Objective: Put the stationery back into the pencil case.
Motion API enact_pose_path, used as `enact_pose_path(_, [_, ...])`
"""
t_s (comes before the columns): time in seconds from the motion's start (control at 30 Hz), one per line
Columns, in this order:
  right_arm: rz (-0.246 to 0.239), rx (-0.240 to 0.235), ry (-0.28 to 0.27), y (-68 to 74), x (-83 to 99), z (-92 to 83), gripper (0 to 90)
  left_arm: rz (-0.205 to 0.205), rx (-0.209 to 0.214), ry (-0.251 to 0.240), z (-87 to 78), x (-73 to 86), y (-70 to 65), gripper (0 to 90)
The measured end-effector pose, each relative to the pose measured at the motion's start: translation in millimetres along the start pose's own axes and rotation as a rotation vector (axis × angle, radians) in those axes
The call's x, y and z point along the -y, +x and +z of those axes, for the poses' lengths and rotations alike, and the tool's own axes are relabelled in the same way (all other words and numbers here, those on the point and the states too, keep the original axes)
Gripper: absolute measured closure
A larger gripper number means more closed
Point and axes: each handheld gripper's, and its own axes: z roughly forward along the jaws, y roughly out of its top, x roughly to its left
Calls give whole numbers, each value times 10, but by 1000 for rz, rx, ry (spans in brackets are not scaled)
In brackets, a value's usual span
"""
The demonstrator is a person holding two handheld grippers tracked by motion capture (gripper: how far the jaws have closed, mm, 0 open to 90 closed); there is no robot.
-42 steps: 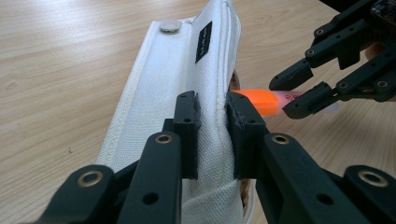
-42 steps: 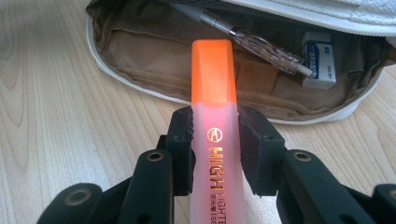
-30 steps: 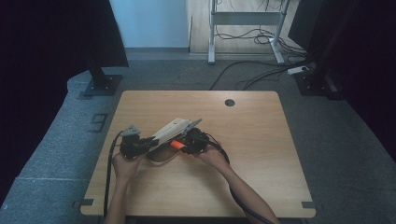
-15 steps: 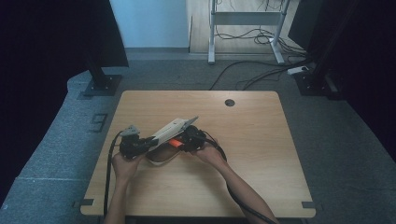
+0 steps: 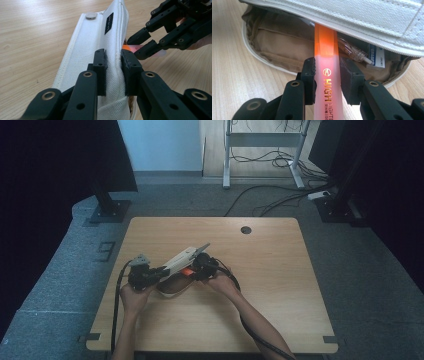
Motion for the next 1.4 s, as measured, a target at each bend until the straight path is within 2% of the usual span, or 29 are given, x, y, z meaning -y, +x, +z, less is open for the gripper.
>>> enact_pose_path(0.23, [3,11,14,-36,-9,72,658,-1,4,0,1,0,-2,756])
enact_pose_path(0.37, [15,17,7,-54,-27,95,658,0,6,-2,10,0,-13,756])
enact_pose_path(0.83, [-1,34,-19,-68,-115,186,657,-1,10,-2,13,-1,-20,756])
enact_pose_path(1.2, [9,36,-34,-89,-155,285,649,-3,13,-1,11,5,-2,757])
enact_pose_path(1.4, [8,32,-34,-89,-127,272,575,-3,13,-2,15,6,-2,756])
